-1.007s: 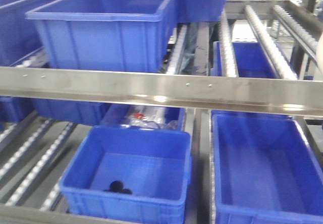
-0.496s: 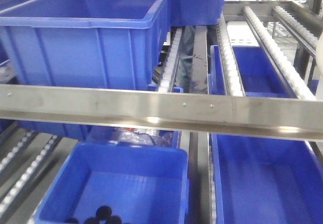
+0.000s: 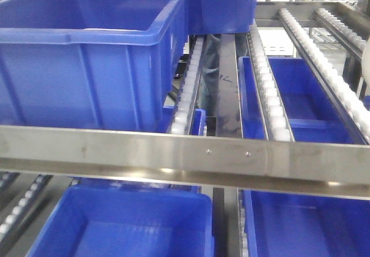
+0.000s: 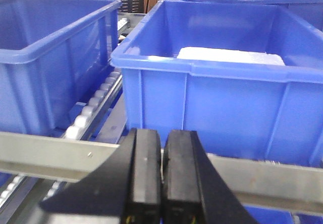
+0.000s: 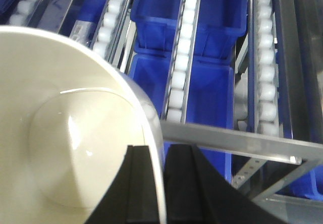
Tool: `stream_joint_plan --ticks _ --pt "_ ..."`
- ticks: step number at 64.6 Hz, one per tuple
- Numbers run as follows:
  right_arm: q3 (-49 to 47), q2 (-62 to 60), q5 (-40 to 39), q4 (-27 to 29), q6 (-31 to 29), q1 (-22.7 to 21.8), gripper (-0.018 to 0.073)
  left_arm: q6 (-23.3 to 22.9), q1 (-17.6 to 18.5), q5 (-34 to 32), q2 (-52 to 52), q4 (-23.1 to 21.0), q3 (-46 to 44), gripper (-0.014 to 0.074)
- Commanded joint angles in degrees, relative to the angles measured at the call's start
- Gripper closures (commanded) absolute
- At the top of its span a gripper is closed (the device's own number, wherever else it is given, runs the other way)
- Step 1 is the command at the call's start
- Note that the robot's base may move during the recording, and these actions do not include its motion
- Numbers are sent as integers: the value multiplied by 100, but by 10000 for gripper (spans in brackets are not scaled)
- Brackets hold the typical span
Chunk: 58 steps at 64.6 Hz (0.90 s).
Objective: Move white bin to right shelf second layer
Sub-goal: 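Approach the rack's second layer with the bin held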
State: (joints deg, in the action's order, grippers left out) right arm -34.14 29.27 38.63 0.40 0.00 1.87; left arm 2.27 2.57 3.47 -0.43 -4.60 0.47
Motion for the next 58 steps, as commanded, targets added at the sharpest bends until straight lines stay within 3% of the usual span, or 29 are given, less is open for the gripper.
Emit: stream_joint_plan --ticks 1,58 --pt "-171 27 -518 26 0 -16 504 -30 36 -477 -87 -30 156 512" --pt "-171 27 -518 26 0 -16 504 -30 36 -477 -87 -30 156 512"
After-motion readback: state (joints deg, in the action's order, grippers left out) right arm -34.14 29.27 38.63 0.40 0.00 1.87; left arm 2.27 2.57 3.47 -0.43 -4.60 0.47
